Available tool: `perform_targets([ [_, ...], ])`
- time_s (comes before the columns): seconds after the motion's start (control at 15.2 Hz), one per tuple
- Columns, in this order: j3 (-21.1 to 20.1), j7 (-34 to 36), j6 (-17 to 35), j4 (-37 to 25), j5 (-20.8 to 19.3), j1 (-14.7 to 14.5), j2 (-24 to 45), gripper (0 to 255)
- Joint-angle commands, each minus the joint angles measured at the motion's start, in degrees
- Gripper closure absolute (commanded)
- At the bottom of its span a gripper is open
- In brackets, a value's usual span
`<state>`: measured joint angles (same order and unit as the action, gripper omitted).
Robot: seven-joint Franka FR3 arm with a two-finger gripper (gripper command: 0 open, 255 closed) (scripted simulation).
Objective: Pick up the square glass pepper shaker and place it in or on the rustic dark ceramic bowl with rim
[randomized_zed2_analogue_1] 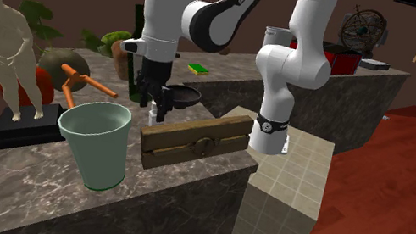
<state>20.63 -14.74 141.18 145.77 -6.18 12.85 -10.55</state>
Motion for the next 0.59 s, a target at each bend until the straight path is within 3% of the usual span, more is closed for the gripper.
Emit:
perform_targets([
  [0.0,0.03,-0.06,0.16,-0.01,0.07,-0.02,0.16,0],
  [0.33,0.03,-0.06,0.15,-0.01,0.06,-0.02,0.15,0],
  [0.4,0.03,-0.06,0.15,-0.01,0.06,-0.02,0.15,255],
  [0.53,0.03,-0.06,0.15,-0.01,0.06,-0.02,0.15,255],
])
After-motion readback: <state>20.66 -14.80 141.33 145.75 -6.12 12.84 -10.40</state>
